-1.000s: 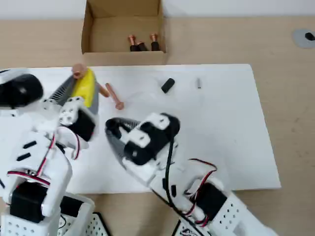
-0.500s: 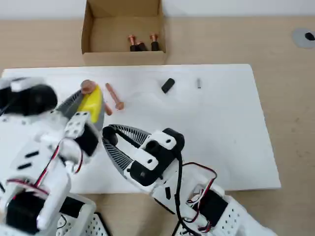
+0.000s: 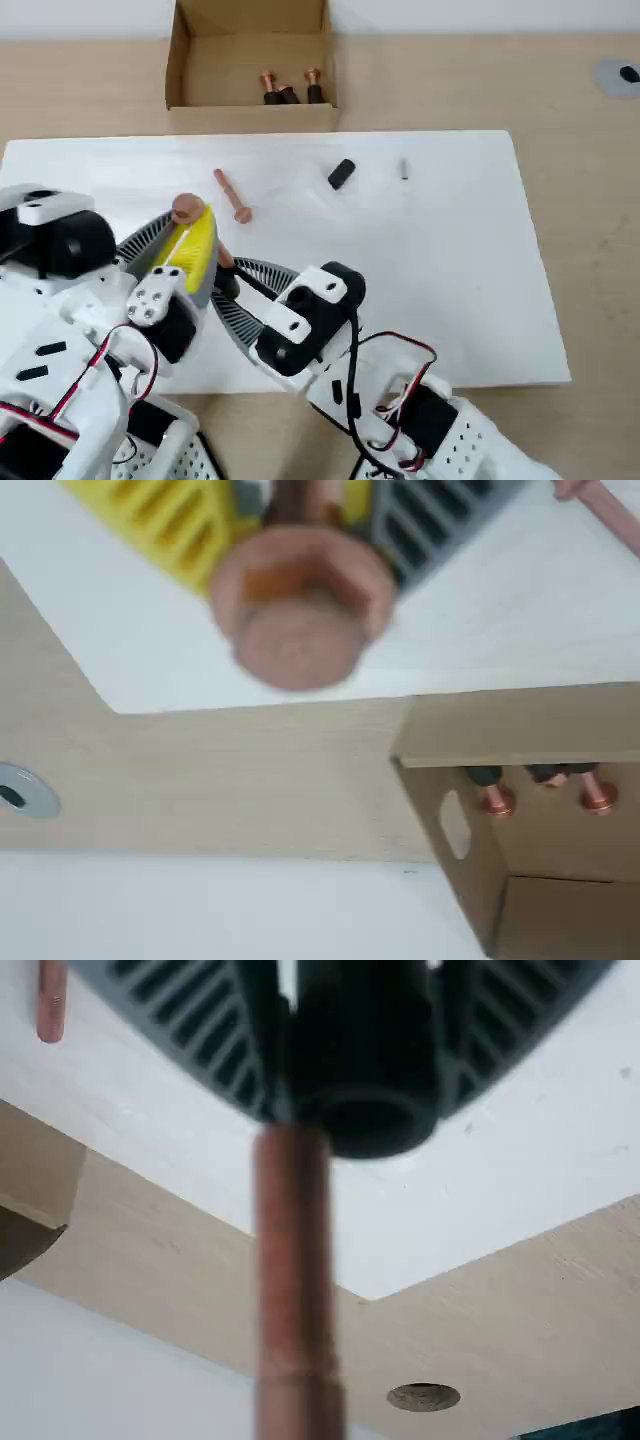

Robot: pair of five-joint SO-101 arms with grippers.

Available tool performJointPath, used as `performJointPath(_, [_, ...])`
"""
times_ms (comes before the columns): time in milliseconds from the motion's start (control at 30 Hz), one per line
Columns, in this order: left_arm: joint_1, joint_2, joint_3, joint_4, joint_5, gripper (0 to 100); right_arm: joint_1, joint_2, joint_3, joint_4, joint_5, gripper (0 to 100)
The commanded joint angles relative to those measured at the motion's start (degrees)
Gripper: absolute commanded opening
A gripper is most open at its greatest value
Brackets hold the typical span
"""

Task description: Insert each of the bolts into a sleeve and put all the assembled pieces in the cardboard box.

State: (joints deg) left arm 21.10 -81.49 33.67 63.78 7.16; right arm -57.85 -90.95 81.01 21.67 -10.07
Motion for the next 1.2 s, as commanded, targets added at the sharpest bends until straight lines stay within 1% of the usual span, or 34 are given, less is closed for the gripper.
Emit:
performJointPath(0, [0.97,-0.04,-3.08,0.00,-0.62,1,-0.40,-0.84,-0.31,-1.58,0.35,0.9])
performJointPath(167, [0.88,-0.04,-2.90,0.09,-0.88,1,-0.40,-0.92,-0.31,-1.58,0.35,0.9])
performJointPath(300, [0.88,-0.04,-2.99,0.26,-3.43,1,-0.40,-0.92,-0.31,-1.58,0.35,0.9])
performJointPath(533, [1.32,-0.04,-2.81,5.36,-2.99,1,-0.40,-0.92,-0.31,-1.58,0.44,0.9])
performJointPath(1000, [1.41,-0.04,-2.64,6.51,-2.55,1,-0.40,-0.92,-0.31,-1.58,0.44,0.9])
performJointPath(1100, [4.84,-0.04,-2.73,10.90,-2.55,5,-0.40,-0.92,-0.40,-1.58,0.44,0.9])
performJointPath(1167, [6.68,-0.04,-2.73,12.92,-2.55,5,-0.40,-0.92,-0.48,-1.58,0.44,0.9])
